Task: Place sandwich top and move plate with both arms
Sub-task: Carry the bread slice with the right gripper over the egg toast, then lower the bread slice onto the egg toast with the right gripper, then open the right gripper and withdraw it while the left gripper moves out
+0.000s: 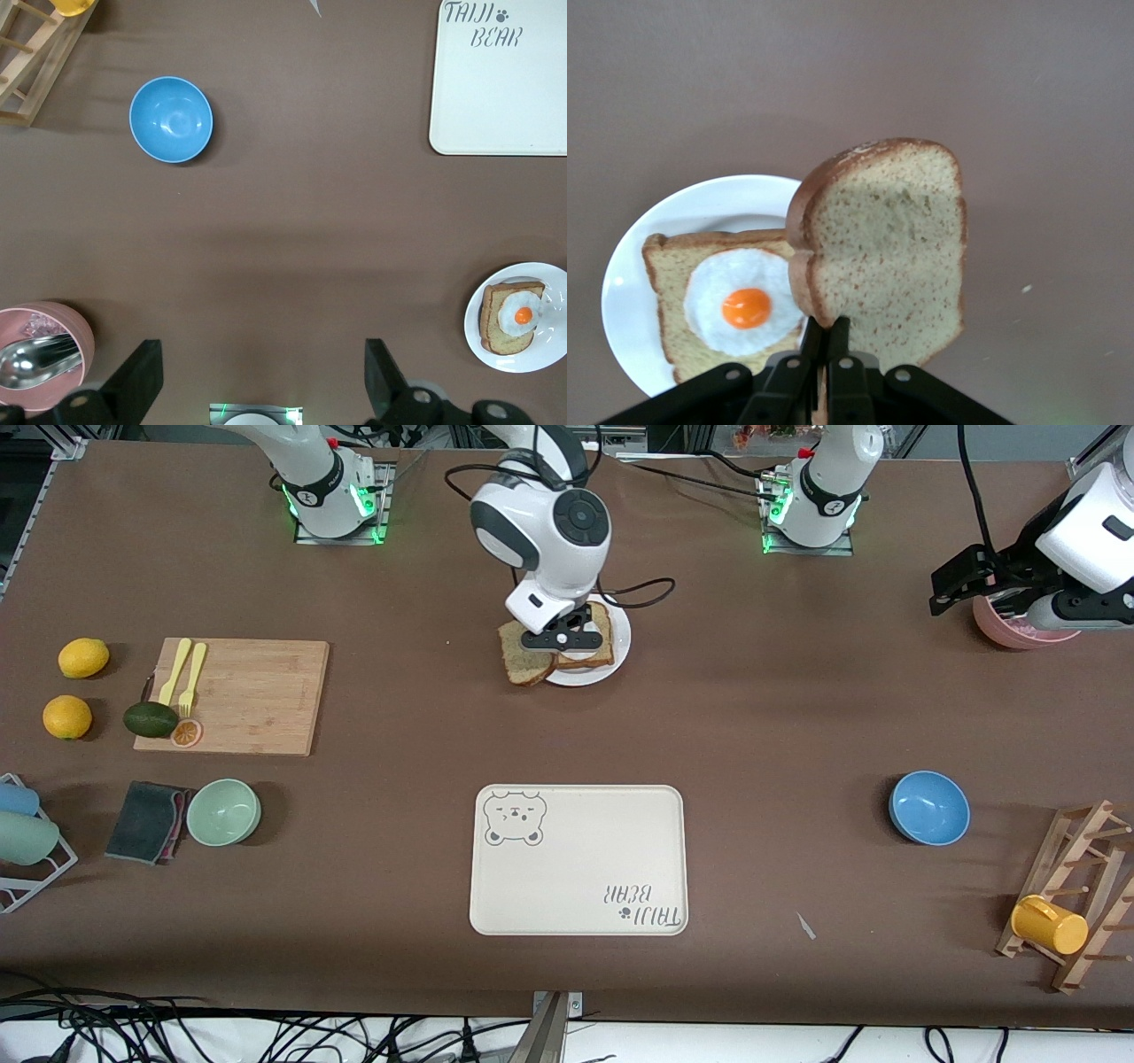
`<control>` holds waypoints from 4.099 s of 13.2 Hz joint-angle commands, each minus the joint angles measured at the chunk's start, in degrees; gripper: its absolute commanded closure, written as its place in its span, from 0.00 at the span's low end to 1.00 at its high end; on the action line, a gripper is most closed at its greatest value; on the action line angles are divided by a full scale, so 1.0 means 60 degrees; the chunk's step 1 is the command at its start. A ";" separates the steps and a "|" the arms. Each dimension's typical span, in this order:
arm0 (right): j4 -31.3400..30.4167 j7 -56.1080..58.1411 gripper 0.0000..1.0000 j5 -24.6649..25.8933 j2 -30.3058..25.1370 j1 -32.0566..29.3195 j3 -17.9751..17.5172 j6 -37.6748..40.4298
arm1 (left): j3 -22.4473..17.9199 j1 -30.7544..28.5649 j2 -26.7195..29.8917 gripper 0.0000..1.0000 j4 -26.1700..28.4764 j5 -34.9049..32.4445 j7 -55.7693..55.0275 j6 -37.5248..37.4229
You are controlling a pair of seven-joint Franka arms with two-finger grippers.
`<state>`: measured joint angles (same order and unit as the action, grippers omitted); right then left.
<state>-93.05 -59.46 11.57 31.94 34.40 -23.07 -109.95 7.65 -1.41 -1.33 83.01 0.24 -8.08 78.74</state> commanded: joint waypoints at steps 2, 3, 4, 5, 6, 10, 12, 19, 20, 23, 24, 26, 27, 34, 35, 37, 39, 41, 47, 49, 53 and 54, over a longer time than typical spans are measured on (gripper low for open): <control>0.0801 -0.0506 1.00 -0.0024 0.0902 0.0462 0.0080 0.0146 | -0.0001 -0.0057 -0.0129 0.00 -0.0227 0.0047 -0.0045 -0.0056; 0.0830 -0.0578 1.00 -0.0068 0.0990 0.0521 0.0080 0.0131 | -0.0001 -0.0057 -0.0129 0.00 -0.0227 0.0047 -0.0045 -0.0056; 0.0975 -0.0695 1.00 -0.0068 0.1121 0.0522 0.0080 0.0102 | -0.0059 -0.0057 -0.0129 0.00 -0.0227 0.0062 -0.0045 -0.0056; 0.1296 -0.0711 1.00 -0.0068 0.1325 0.0566 0.0065 0.0058 | -0.0074 -0.0057 -0.0129 0.00 -0.0227 0.0062 -0.0045 -0.0056; 0.1618 -0.0841 1.00 -0.0083 0.1458 0.0638 0.0065 0.0087 | -0.0074 -0.0057 -0.0129 0.00 -0.0227 0.0062 -0.0045 -0.0056; 0.1885 -0.1295 1.00 -0.0141 0.1650 0.0858 0.0065 0.0087 | -0.0074 -0.0202 -0.0144 0.00 -0.0227 0.0091 -0.0045 -0.0056; 0.1885 -0.1852 1.00 -0.0258 0.1751 0.0873 0.0065 -0.0073 | -0.0074 -0.0262 -0.0144 0.00 -0.0227 0.0135 -0.0030 -0.0056; 0.1870 -0.1868 1.00 -0.0346 0.1796 0.0991 0.0065 0.0014 | -0.0074 -0.0452 -0.0173 0.00 -0.0198 0.0164 -0.0030 -0.0071; 0.1870 -0.1897 1.00 -0.0636 0.1782 0.0991 0.0065 0.0028 | -0.0074 -0.0453 -0.0202 0.00 -0.0198 0.0150 -0.0030 -0.0071; 0.1885 -0.1912 1.00 -0.0816 0.1781 0.1005 0.0080 0.0058 | -0.0059 -0.0467 -0.0202 0.00 -0.0198 0.0150 -0.0030 -0.0071; 0.1871 -0.1912 1.00 -0.0801 0.1781 0.1005 0.0080 0.0130 | -0.0059 -0.0467 -0.0202 0.00 -0.0198 0.0164 -0.0030 -0.0071; 0.1870 -0.1927 0.87 -0.0801 0.1781 0.0991 0.0080 0.0204 | -0.0059 -0.0453 -0.0202 0.00 -0.0212 0.0164 -0.0030 -0.0071; 0.1870 -0.1912 0.50 -0.0830 0.1752 0.0918 0.0094 0.0204 | -0.0059 -0.0467 -0.0202 0.00 -0.0198 0.0164 -0.0030 -0.0071; 0.1841 -0.2059 0.00 -0.0903 0.0597 -0.0500 0.0138 0.0511 | -0.0074 -0.0832 -0.0246 0.00 -0.0154 0.0150 -0.0015 -0.0115; 0.1841 -0.2001 0.00 -0.0889 0.0319 -0.0779 0.0138 0.0628 | -0.0074 -0.0834 -0.0275 0.00 -0.0154 0.0150 -0.0015 -0.0115; 0.1827 -0.1447 0.00 -0.0903 -0.0237 -0.1481 0.0197 0.0833 | -0.0059 -0.0834 -0.0261 0.00 -0.0139 0.0150 -0.0030 -0.0159; 0.1725 -0.0948 0.00 -0.0860 -0.0779 -0.2097 0.0487 0.0878 | -0.0059 -0.0906 -0.0275 0.00 -0.0154 0.0150 -0.0030 -0.0159; 0.1695 0.0264 0.00 -0.0932 -0.1103 -0.2479 0.0942 0.0965 | -0.0059 -0.0907 -0.0319 0.00 -0.0139 0.0135 -0.0248 -0.0159; 0.1724 0.2885 0.00 -0.1354 -0.1878 -0.2772 0.2581 0.1988 | -0.0074 -0.1024 -0.0772 0.00 -0.0183 0.0076 -0.0865 -0.0086; 0.1695 0.4059 0.00 -0.2102 -0.2261 -0.3648 0.2673 0.2414 | -0.0074 -0.1024 -0.1065 0.00 -0.0183 0.0062 -0.0865 -0.0042; 0.1622 0.5307 0.00 -0.2163 -0.2817 -0.4675 0.2658 0.3702 | -0.0074 -0.1009 -0.1520 0.00 -0.0183 0.0135 -0.1039 0.0323; 0.1520 0.5513 0.00 -0.2134 -0.3094 -0.4852 0.2672 0.3836 | -0.0059 -0.1038 -0.1535 0.00 -0.0154 0.0164 -0.1316 0.0644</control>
<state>-81.33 -28.78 -0.26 16.90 7.14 -6.47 -88.74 6.98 -7.33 -9.75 83.05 0.24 -13.61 80.87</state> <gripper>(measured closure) 0.000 0.000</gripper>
